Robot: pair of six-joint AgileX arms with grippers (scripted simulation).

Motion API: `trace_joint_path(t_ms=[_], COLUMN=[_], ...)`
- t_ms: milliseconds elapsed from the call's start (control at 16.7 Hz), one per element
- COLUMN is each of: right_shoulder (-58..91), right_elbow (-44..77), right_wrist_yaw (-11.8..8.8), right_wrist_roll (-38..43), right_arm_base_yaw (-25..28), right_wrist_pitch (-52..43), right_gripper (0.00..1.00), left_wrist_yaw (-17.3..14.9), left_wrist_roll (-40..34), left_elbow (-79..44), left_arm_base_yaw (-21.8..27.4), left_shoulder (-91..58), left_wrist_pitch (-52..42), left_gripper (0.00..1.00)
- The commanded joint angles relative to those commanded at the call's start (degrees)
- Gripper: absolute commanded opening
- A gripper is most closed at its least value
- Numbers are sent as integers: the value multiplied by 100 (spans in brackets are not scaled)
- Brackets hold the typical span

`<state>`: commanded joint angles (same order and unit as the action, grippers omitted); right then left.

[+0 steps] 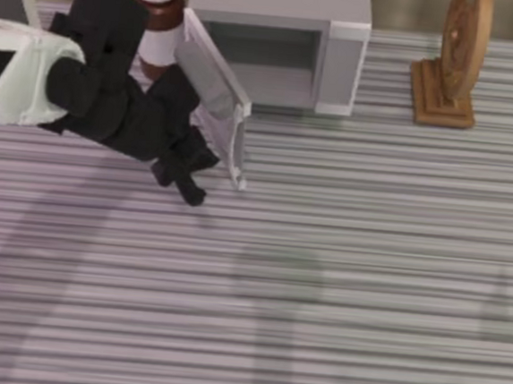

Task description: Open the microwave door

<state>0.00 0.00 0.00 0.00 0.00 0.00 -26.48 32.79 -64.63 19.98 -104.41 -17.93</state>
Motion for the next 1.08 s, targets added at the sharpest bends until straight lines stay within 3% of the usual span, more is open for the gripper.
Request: trace_joint_path(t_ms=[300, 1080], right_shoulder=[0, 0], right_elbow=[0, 0], right_wrist_yaw=[0, 0], right_wrist_roll=[0, 0], right_arm_base_yaw=[0, 0], right_wrist_pitch=[0, 0], right_gripper=[100, 100], left_wrist_yaw=[0, 0], left_wrist_roll=[0, 0], left_elbow=[0, 0], left_arm_base_yaw=[0, 0], left_shoulder=[0, 0], left_wrist_pitch=[0, 0], left_gripper=[0, 98])
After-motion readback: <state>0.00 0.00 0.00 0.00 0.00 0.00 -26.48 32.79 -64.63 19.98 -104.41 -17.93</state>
